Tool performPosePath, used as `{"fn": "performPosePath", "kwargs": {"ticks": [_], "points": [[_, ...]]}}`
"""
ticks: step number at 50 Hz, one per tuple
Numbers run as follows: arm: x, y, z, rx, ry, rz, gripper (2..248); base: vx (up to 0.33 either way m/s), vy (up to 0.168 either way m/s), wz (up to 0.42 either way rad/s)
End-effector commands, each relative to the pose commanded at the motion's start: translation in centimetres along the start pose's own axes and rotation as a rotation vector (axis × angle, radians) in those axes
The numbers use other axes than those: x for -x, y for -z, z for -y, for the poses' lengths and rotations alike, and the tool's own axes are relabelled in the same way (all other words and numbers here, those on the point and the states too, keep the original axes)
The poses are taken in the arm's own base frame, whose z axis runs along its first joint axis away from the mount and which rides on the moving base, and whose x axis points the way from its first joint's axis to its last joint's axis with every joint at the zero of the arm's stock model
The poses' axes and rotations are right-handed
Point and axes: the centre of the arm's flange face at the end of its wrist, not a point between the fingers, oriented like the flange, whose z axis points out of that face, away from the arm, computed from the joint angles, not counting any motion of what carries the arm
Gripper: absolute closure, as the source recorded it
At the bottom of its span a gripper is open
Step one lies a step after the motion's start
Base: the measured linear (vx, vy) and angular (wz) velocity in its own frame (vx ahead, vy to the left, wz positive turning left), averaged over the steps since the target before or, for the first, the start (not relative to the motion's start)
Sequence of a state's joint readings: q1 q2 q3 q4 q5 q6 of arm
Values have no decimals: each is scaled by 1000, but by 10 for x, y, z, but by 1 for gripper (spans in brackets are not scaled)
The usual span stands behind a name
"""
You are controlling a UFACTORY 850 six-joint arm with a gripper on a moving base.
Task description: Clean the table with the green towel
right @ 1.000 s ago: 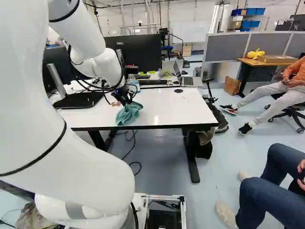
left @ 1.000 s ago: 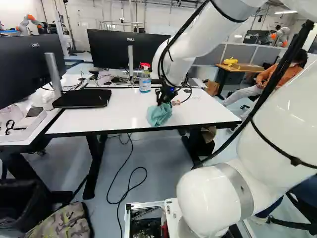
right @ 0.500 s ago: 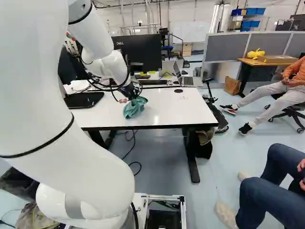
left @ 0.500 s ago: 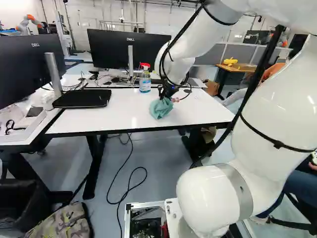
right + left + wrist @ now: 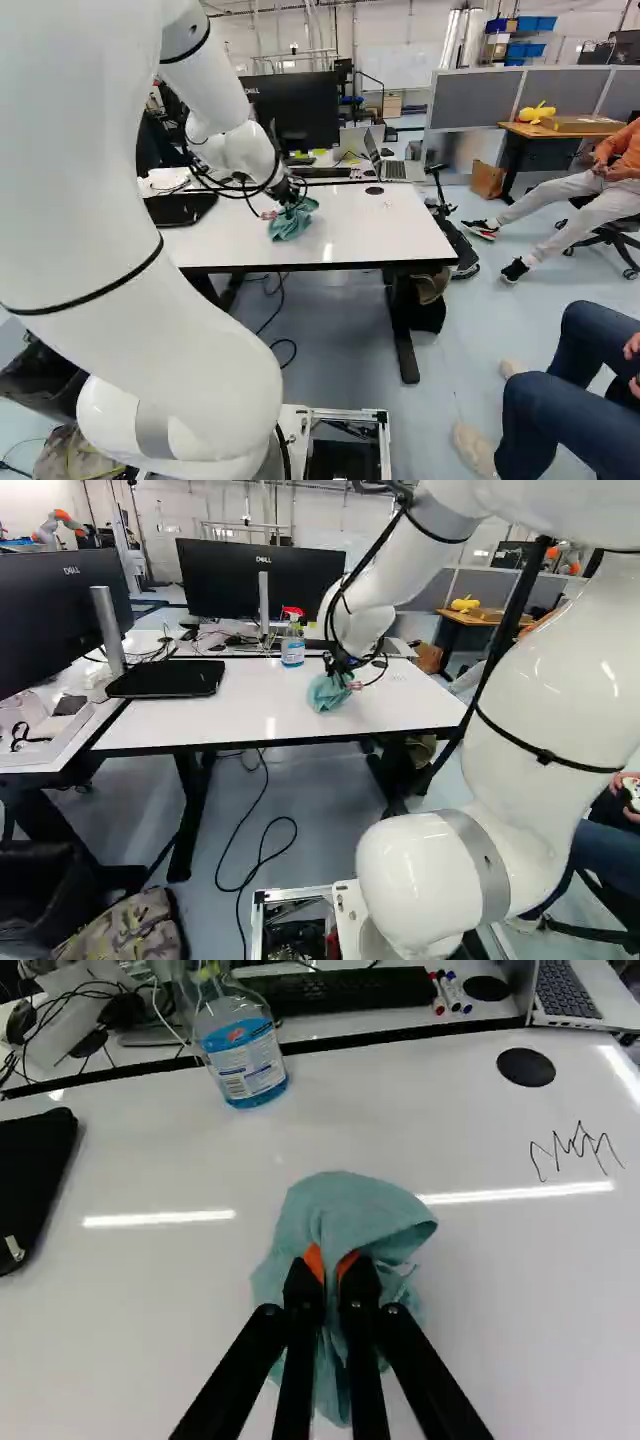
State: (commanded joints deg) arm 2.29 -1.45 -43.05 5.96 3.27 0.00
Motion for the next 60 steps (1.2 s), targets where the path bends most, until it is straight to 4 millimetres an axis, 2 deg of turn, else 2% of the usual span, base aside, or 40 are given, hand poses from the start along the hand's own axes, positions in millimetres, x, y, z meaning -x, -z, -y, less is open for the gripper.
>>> {"fn": "performPosePath", "kwargs": {"ticks": [8,25,51,60], "points": [[3,-3,-8,13,-10,-44,216,0,0,0],[7,-16,-10,18,-10,-123,216,0,0,0],[21,-43,-12,24,-9,-66,216,0,0,0],[21,-43,-12,24,-9,-66,216,0,0,0]]}}
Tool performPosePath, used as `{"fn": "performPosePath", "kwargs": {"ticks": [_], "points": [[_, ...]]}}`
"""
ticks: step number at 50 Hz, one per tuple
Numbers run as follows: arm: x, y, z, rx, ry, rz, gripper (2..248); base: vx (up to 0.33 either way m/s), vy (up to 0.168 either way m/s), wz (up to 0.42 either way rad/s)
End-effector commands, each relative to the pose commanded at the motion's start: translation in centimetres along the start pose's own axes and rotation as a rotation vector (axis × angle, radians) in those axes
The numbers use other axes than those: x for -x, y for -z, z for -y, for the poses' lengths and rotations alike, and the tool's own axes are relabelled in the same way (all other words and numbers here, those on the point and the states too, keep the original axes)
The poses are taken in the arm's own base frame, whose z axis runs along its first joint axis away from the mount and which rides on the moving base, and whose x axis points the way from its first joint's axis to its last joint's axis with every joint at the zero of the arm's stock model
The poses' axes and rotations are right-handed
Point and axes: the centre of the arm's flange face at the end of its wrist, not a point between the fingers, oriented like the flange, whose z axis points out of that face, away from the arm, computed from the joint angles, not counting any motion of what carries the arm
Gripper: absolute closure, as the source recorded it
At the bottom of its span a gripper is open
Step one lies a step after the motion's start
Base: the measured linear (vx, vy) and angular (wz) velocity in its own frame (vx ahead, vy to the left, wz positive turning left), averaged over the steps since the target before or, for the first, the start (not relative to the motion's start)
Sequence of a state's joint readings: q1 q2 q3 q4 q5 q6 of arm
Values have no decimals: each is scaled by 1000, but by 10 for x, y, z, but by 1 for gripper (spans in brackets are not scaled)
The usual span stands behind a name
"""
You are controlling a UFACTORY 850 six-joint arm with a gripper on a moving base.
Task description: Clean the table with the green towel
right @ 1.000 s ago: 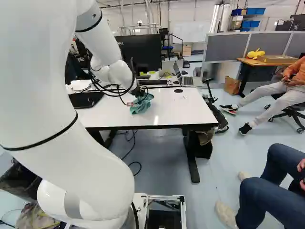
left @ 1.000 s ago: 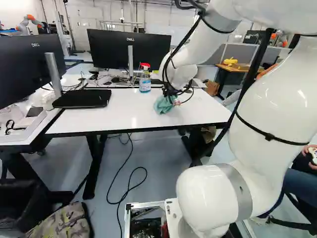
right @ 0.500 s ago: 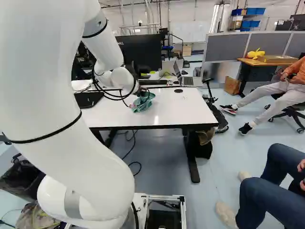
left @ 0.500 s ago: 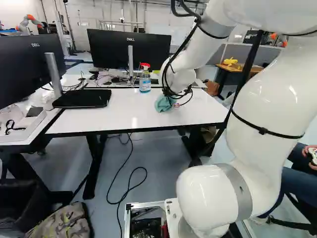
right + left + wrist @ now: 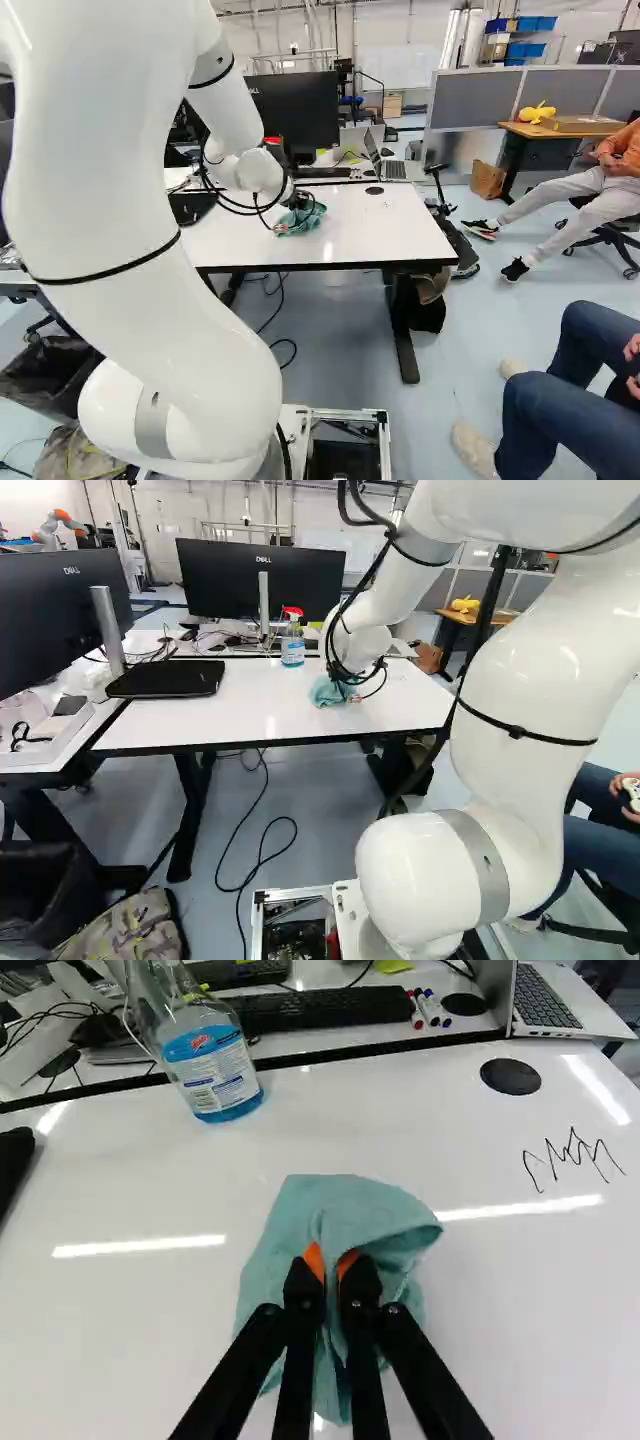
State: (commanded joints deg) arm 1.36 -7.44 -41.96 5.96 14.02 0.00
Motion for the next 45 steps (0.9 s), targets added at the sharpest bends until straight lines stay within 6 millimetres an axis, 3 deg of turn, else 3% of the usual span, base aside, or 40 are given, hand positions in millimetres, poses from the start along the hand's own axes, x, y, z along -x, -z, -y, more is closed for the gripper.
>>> {"fn": "performPosePath", "kwargs": {"ticks": [45], "points": [[13,1,0,0,0,149,216,0,0,0]]}}
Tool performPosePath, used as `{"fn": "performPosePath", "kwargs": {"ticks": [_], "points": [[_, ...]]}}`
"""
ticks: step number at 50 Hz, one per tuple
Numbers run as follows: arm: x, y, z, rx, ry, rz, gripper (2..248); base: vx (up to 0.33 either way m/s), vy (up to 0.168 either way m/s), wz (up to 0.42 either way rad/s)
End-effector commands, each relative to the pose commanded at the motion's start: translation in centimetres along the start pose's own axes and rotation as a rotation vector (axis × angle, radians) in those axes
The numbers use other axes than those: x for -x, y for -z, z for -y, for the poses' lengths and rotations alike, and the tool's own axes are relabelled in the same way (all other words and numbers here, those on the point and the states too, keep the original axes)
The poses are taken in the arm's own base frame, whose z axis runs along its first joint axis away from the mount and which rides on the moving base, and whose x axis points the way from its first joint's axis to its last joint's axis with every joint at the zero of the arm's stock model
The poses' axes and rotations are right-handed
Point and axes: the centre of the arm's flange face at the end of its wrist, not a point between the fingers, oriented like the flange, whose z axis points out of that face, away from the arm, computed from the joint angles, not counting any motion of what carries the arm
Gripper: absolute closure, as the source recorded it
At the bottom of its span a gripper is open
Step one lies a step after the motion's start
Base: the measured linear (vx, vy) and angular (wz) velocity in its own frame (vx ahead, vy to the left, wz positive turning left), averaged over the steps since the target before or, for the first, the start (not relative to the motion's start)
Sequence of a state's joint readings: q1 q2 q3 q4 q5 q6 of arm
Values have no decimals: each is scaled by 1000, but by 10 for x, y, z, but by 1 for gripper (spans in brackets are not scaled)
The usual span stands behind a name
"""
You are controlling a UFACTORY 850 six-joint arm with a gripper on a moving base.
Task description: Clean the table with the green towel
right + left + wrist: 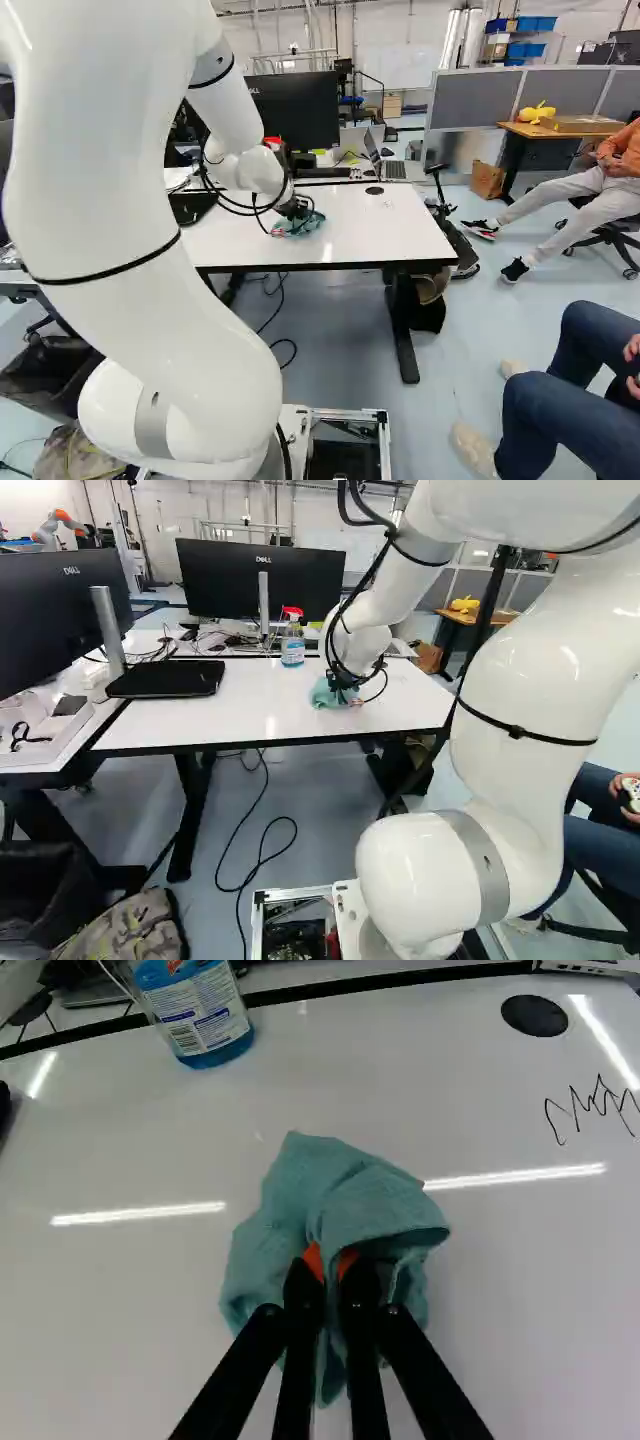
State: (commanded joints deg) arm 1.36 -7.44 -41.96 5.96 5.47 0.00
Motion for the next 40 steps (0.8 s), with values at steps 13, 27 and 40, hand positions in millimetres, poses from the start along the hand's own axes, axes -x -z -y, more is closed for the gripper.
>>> {"fn": "performPosePath", "kwargs": {"ticks": [13,27,40], "points": [[0,0,0,-1,9,1,216,0,0,0],[0,0,0,-4,47,1,216,0,0,0],[1,0,0,-5,56,13,216,0,0,0]]}}
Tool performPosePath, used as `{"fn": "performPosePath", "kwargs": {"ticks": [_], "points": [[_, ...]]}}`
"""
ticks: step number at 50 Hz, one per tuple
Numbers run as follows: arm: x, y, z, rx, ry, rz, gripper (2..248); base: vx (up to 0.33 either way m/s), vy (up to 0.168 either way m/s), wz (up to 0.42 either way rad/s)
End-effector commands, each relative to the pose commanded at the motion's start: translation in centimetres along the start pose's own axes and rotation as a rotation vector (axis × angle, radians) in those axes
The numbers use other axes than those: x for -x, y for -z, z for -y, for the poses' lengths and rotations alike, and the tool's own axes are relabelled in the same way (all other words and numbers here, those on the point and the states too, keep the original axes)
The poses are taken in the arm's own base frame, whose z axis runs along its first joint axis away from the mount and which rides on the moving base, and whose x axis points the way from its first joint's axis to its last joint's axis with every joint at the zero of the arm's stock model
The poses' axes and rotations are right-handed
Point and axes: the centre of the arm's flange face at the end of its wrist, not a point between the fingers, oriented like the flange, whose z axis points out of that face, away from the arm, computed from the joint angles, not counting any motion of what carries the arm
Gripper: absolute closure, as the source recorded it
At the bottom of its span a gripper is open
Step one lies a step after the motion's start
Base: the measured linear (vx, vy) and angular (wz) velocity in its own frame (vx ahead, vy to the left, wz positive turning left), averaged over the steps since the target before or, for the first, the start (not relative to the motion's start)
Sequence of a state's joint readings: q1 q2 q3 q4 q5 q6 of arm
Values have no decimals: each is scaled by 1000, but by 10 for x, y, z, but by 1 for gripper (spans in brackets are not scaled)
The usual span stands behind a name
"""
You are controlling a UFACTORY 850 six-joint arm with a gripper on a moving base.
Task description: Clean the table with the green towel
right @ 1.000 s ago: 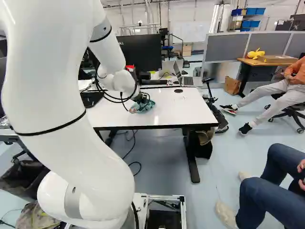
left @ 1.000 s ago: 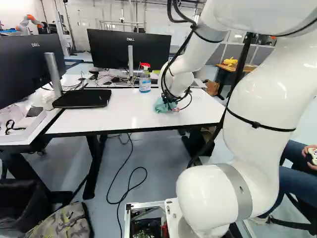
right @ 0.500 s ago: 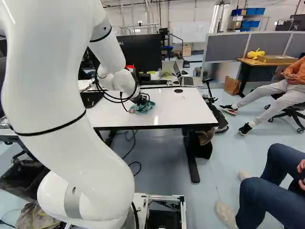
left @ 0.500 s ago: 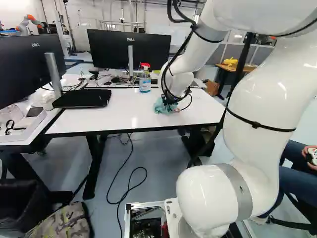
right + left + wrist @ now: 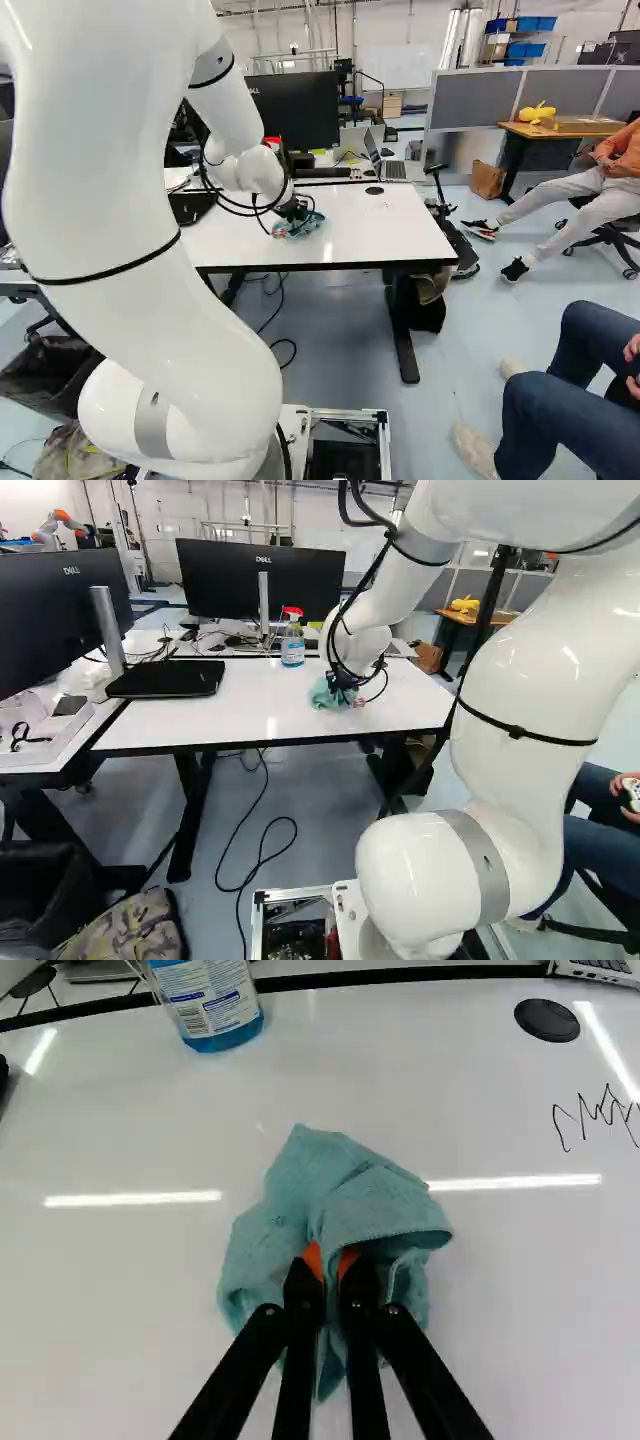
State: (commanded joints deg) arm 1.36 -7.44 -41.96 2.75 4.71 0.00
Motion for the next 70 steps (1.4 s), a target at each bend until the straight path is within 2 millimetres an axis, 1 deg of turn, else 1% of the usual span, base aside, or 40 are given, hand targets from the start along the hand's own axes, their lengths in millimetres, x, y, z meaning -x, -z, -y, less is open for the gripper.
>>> {"fn": "performPosePath", "kwargs": {"ticks": [27,39,49,70], "points": [[1,0,0,0,0,19,216,0,0,0],[-10,-10,-3,4,-5,15,216,0,0,0],[-18,-16,-15,20,-25,11,216,0,0,0],[-18,-15,-49,63,-79,9,216,0,0,0]]}}
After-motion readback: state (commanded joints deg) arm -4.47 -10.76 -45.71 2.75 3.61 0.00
